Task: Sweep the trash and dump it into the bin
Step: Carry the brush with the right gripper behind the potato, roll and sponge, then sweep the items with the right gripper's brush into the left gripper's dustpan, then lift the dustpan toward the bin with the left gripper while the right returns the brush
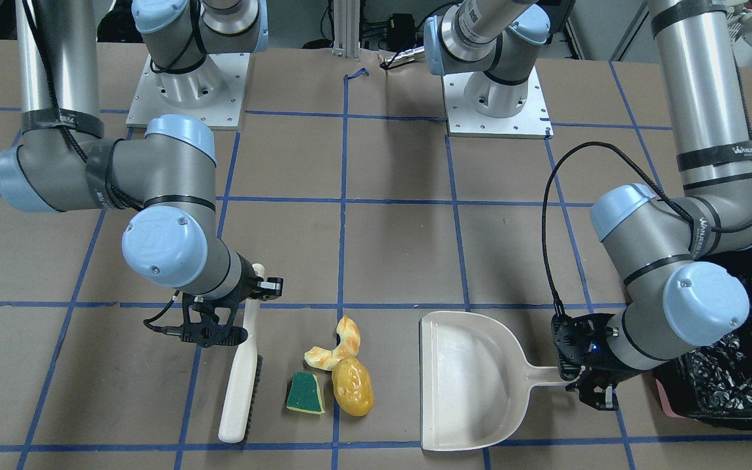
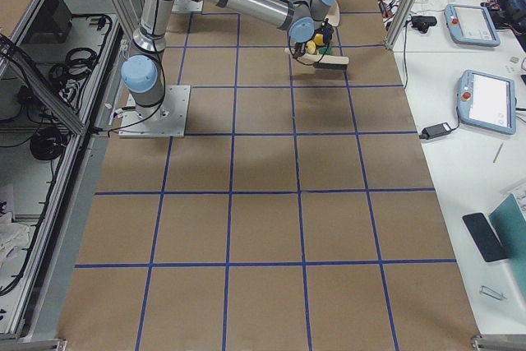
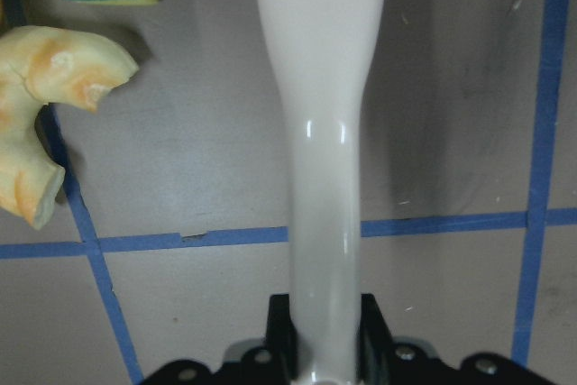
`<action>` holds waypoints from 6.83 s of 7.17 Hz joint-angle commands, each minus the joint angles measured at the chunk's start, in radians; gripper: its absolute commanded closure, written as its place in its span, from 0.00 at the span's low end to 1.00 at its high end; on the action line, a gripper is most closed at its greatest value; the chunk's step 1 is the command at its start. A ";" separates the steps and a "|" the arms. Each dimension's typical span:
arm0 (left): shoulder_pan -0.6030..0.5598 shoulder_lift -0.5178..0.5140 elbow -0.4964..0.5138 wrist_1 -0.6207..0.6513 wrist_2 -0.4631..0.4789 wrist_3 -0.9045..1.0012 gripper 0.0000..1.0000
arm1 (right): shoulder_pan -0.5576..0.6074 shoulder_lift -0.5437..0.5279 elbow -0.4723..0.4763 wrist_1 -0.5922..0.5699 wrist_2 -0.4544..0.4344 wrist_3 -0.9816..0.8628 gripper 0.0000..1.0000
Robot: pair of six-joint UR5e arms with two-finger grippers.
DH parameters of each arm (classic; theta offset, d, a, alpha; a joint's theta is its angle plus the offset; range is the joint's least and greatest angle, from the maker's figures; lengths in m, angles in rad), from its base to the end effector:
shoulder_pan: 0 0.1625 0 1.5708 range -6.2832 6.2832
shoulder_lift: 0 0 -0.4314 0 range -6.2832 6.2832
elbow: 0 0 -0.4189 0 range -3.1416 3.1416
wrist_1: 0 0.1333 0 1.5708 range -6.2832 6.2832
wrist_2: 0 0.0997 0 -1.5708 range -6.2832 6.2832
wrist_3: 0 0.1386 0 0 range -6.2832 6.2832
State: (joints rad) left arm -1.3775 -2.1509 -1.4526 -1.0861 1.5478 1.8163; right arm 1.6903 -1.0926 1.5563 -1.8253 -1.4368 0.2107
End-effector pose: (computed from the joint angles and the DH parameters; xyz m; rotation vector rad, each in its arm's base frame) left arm 0.0033 -0.7272 0.2004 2.2737 2.1574 -0.0496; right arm 0.2273 -0.6195 0.2031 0.1592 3.0205 0.3466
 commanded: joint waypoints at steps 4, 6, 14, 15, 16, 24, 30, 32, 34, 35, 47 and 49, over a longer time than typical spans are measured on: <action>0.000 -0.001 0.000 0.000 0.000 0.000 0.76 | 0.112 0.007 -0.001 -0.002 0.006 0.218 1.00; 0.000 0.002 0.001 0.002 0.000 0.001 0.76 | 0.137 0.005 -0.001 -0.043 0.055 0.284 1.00; 0.000 -0.001 0.000 0.002 -0.003 0.000 0.76 | 0.295 0.143 -0.140 -0.190 0.153 0.539 1.00; 0.000 -0.001 0.000 0.002 -0.003 0.000 0.76 | 0.310 0.158 -0.166 -0.190 0.153 0.555 1.00; 0.000 -0.001 0.000 0.002 -0.003 0.000 0.76 | 0.331 0.164 -0.179 -0.195 0.153 0.573 1.00; 0.000 0.005 -0.002 0.002 -0.006 0.000 0.76 | 0.420 0.217 -0.269 -0.264 0.240 0.631 1.00; 0.002 0.012 -0.003 0.002 -0.021 -0.002 0.76 | 0.391 0.150 -0.266 -0.154 0.193 0.628 1.00; 0.003 0.012 -0.008 0.000 -0.038 -0.002 0.76 | 0.365 0.087 -0.266 -0.066 0.191 0.628 1.00; 0.024 0.025 -0.006 -0.009 -0.104 -0.008 0.76 | 0.268 0.019 -0.251 0.102 0.092 0.536 1.00; 0.034 0.037 -0.005 -0.029 -0.107 -0.023 0.76 | 0.208 -0.018 -0.239 0.189 0.037 0.438 1.00; 0.713 0.243 0.122 -0.397 -0.094 0.404 0.77 | -0.460 -0.159 0.172 -0.003 -0.192 -0.487 1.00; 0.761 0.212 0.178 -0.387 -0.043 0.532 0.78 | -0.474 -0.155 0.199 -0.057 -0.209 -0.548 1.00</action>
State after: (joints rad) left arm -0.6490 -1.9229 -1.3030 -1.4788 1.4797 2.2754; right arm 1.2236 -1.2504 1.7376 -1.8463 -1.6333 -0.3043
